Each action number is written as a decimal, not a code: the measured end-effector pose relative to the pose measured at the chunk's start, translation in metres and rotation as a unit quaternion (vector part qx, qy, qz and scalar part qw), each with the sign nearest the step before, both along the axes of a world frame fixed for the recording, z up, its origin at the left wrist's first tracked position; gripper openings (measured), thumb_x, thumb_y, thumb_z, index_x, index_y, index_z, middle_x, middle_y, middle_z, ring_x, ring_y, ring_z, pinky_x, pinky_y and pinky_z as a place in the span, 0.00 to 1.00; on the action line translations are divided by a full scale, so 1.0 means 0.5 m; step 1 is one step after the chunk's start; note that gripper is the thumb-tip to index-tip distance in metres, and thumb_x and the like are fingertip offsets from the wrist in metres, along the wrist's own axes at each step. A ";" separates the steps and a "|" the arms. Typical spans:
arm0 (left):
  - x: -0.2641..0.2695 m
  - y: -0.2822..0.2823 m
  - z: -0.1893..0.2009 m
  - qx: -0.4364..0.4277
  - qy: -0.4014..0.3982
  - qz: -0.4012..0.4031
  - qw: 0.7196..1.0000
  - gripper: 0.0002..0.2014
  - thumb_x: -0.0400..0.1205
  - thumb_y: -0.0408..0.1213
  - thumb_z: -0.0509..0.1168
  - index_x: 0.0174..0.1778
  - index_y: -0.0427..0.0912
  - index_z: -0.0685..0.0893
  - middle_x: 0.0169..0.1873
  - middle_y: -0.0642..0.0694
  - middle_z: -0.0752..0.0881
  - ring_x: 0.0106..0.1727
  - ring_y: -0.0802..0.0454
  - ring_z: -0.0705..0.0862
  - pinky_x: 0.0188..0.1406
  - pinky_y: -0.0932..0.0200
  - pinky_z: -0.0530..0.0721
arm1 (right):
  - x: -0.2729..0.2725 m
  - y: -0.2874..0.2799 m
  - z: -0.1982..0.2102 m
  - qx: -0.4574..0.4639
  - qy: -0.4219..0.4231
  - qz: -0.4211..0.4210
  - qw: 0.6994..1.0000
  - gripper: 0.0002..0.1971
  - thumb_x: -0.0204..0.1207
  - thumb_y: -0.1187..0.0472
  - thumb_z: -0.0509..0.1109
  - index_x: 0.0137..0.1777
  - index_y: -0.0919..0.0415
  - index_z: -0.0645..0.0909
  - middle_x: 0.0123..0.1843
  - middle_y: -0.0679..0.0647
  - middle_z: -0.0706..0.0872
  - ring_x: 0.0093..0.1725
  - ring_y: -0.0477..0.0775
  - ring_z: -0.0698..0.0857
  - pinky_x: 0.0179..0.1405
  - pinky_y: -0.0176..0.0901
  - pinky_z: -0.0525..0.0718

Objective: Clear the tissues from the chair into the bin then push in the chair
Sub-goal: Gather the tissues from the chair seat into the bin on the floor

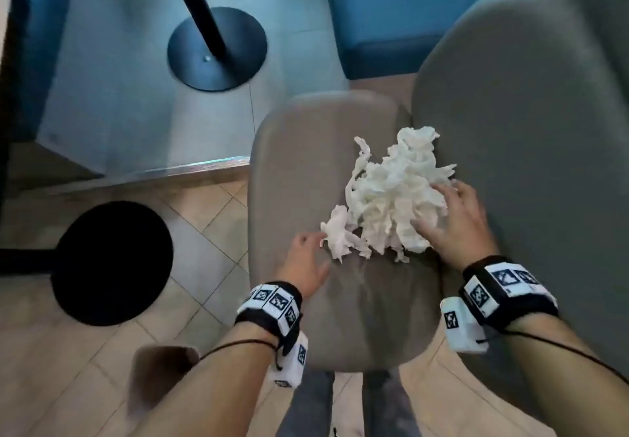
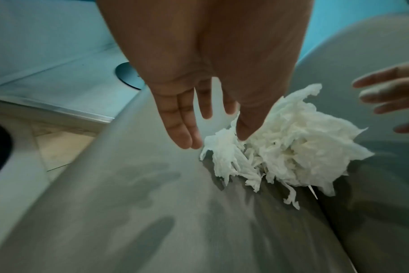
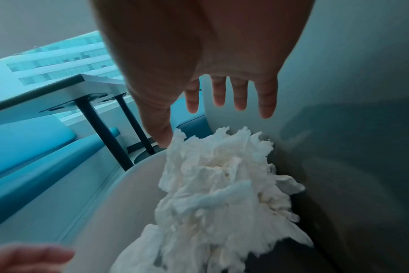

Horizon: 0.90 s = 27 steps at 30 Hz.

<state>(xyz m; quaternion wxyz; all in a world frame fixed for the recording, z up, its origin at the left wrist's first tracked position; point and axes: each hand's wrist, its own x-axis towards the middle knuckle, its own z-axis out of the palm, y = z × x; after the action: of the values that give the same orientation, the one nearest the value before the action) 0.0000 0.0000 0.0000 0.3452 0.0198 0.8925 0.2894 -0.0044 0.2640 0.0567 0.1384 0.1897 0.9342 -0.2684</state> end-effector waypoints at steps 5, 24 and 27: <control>-0.049 0.070 -0.126 -0.041 0.033 0.002 0.999 0.38 0.75 0.50 0.70 0.79 0.65 0.59 0.77 0.52 0.62 0.65 0.40 0.81 0.65 0.41 0.78 | -0.054 0.023 -0.078 0.042 -0.034 0.038 0.998 0.40 0.73 0.46 0.74 0.81 0.39 0.56 0.85 0.52 0.57 0.78 0.63 0.71 0.72 0.60 0.73; -0.122 0.125 -0.065 0.002 0.162 0.156 0.974 0.14 0.80 0.45 0.64 0.31 0.41 0.77 0.39 0.49 0.75 0.38 0.49 0.76 0.38 0.56 0.70 | -0.057 0.110 -0.038 -0.052 0.087 -0.123 0.987 0.24 0.79 0.47 0.68 0.27 0.64 0.72 0.34 0.57 0.76 0.36 0.60 0.76 0.38 0.47 0.68; -0.144 0.165 -0.077 -0.008 0.134 0.108 0.985 0.06 0.79 0.43 0.66 0.44 0.45 0.81 0.43 0.52 0.79 0.43 0.49 0.80 0.45 0.55 0.79 | -0.051 0.107 -0.036 -0.054 0.139 -0.124 0.981 0.19 0.72 0.58 0.73 0.26 0.64 0.70 0.33 0.55 0.74 0.32 0.58 0.74 0.33 0.46 0.63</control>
<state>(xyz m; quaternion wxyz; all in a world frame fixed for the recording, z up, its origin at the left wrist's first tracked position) -0.0721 0.0823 -0.0383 0.1898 -0.0407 0.9298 0.3128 -0.0297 0.3176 0.0388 -0.0167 0.2569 0.8979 -0.3571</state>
